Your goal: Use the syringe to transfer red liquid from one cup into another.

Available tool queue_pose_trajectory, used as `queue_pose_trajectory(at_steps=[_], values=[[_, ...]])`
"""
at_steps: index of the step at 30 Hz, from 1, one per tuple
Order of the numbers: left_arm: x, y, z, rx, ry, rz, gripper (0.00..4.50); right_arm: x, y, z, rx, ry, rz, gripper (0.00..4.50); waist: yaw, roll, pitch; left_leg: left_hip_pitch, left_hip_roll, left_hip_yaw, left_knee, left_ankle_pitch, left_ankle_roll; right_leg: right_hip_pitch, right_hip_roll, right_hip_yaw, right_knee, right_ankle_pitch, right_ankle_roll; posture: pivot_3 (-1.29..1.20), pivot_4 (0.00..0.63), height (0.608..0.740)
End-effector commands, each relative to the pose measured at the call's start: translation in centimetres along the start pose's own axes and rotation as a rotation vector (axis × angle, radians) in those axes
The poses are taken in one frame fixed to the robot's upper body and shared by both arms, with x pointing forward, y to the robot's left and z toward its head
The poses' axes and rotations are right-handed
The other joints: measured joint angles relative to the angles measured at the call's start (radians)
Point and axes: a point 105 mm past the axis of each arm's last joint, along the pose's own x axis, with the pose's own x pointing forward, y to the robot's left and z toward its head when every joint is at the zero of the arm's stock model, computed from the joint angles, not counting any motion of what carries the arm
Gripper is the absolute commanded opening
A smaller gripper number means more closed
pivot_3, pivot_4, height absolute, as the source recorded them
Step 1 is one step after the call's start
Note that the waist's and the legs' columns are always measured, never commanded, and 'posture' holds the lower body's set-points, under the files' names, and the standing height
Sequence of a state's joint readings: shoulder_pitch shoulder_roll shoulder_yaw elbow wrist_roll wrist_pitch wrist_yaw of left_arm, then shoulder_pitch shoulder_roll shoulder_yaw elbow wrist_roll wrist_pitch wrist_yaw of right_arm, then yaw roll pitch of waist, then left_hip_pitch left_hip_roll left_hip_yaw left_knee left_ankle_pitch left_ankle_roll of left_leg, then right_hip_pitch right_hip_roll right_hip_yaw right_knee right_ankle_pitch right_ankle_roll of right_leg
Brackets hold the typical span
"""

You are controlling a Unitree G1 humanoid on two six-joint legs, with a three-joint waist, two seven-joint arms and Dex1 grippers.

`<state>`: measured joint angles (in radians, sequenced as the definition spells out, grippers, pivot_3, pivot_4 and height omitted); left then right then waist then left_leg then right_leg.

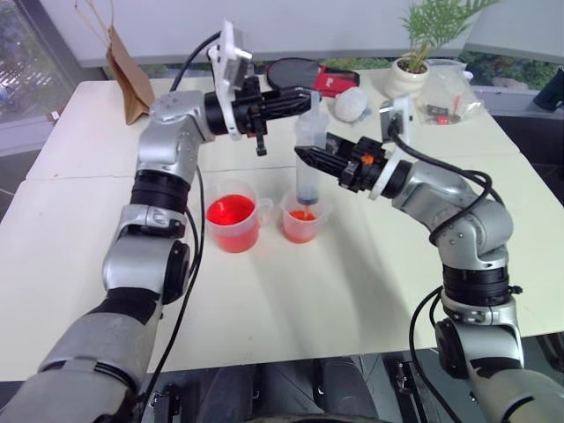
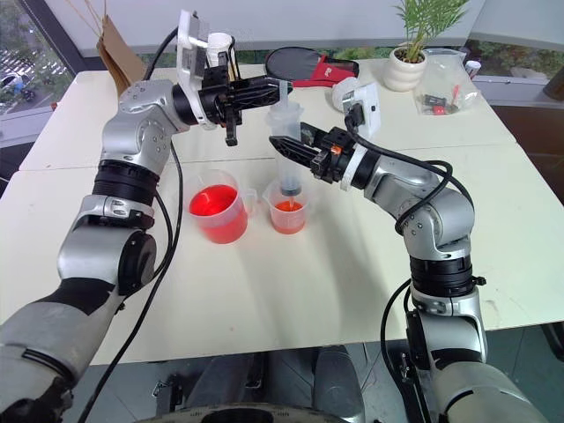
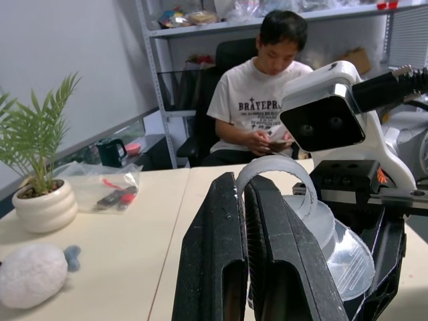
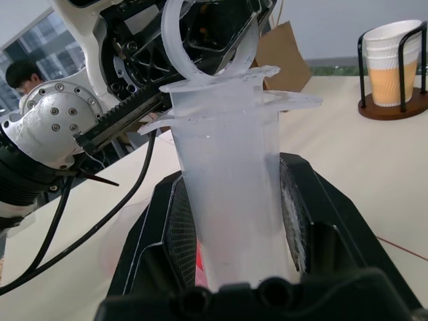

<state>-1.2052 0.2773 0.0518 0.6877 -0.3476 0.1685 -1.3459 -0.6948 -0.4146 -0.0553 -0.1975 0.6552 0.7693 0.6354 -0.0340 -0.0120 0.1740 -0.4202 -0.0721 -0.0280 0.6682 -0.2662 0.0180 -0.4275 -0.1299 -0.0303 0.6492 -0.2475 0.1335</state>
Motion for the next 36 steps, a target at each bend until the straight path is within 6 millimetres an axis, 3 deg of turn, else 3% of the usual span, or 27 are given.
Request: queue_pose_trajectory(at_steps=[1,5,7,12,14,17,19,22,24,26,30,36], values=[[1.6,-1.5,-1.6,-0.065,0.043,-0.087,0.31,-0.4,1.5,6.6,-0.161,-0.198,0.036,1.39,0.001,0.000,0.000,0.000,0.000,0.000,0.000,0.000,0.000,0.000,0.000,0.000,0.000,0.000,0.000,0.00,0.150,0.740],[0.8,-0.6,0.1,-0.100,-0.017,-0.049,1.93,-0.5,1.4,6.6,-0.154,-0.197,0.032,1.39,0.003,0.000,0.000,0.000,0.000,0.000,0.000,0.000,0.000,0.000,0.000,0.000,0.000,0.000,0.000,0.00,0.150,0.740],[-0.9,1.0,1.8,-0.114,-0.057,0.039,2.84,-0.7,1.2,6.7,-0.143,-0.206,0.022,1.39,0.001,0.000,0.000,0.000,0.000,0.000,0.000,0.000,0.000,0.000,0.000,0.000,0.000,0.000,0.000,0.00,0.150,0.740],[-6.4,2.4,4.2,-0.153,-0.093,0.154,2.84,-2.2,-0.9,9.7,-0.059,-0.319,-0.058,1.39,-0.009,0.000,0.000,0.000,0.001,0.000,-0.001,0.000,0.000,-0.001,0.001,0.000,0.000,0.000,0.000,0.00,0.150,0.740],[-8.6,2.4,5.0,-0.165,-0.097,0.193,2.84,-3.3,-2.4,11.9,0.002,-0.393,-0.106,1.39,-0.009,0.000,0.000,0.000,0.001,-0.001,-0.001,0.000,0.000,-0.001,0.001,0.000,0.000,0.000,0.000,0.00,0.150,0.740],[-10.3,0.2,4.8,-0.183,-0.020,0.162,2.84,-5.2,-5.9,14.6,0.119,-0.438,-0.222,1.39,-0.010,0.001,0.000,0.000,0.001,0.000,-0.001,0.000,0.000,0.000,0.001,0.000,0.000,0.000,0.000,0.00,0.150,0.740],[-10.3,-2.1,3.7,-0.161,0.094,0.122,2.84,-6.3,-7.8,15.0,0.187,-0.363,-0.280,1.39,-0.002,0.001,0.001,0.000,0.000,-0.001,-0.001,0.000,0.000,0.000,-0.001,0.001,0.000,0.000,0.000,0.00,0.150,0.740],[-10.3,-5.3,2.7,-0.117,0.228,0.071,2.84,-7.7,-10.2,12.2,0.316,-0.066,-0.389,1.39,0.013,0.002,0.001,0.000,0.000,-0.001,-0.003,0.000,0.000,0.000,-0.002,0.001,-0.002,0.000,-0.001,0.00,0.150,0.740],[-10.3,-6.7,2.0,-0.088,0.296,0.060,2.84,-9.0,-11.1,7.7,0.418,0.260,-0.488,1.39,0.019,0.002,0.001,-0.001,0.000,-0.001,-0.002,-0.001,0.000,0.000,-0.003,0.002,-0.004,0.000,-0.001,0.00,0.150,0.740],[-10.2,-7.9,1.2,-0.057,0.347,0.054,2.84,-10.3,-11.3,4.3,0.493,0.450,-0.536,1.39,0.019,0.002,0.001,-0.002,0.000,-0.001,-0.002,-0.001,0.001,0.000,-0.003,0.003,-0.009,0.000,-0.001,0.00,0.150,0.740],[-9.1,-9.0,-0.4,0.028,0.404,0.059,2.84,-11.5,-12.9,0.4,0.616,0.589,-0.659,1.39,0.018,0.006,0.001,-0.002,0.000,0.001,-0.003,0.000,0.000,0.002,-0.003,0.002,-0.014,0.000,-0.001,0.00,0.150,0.740],[-8.5,-11.4,-2.2,0.046,0.474,-0.011,2.84,-10.9,-13.1,-3.3,0.658,0.721,-0.661,1.39,0.014,0.006,0.002,-0.003,0.000,0.002,-0.002,0.000,0.000,0.000,-0.002,0.002,-0.013,0.000,-0.001,0.00,0.150,0.740]])
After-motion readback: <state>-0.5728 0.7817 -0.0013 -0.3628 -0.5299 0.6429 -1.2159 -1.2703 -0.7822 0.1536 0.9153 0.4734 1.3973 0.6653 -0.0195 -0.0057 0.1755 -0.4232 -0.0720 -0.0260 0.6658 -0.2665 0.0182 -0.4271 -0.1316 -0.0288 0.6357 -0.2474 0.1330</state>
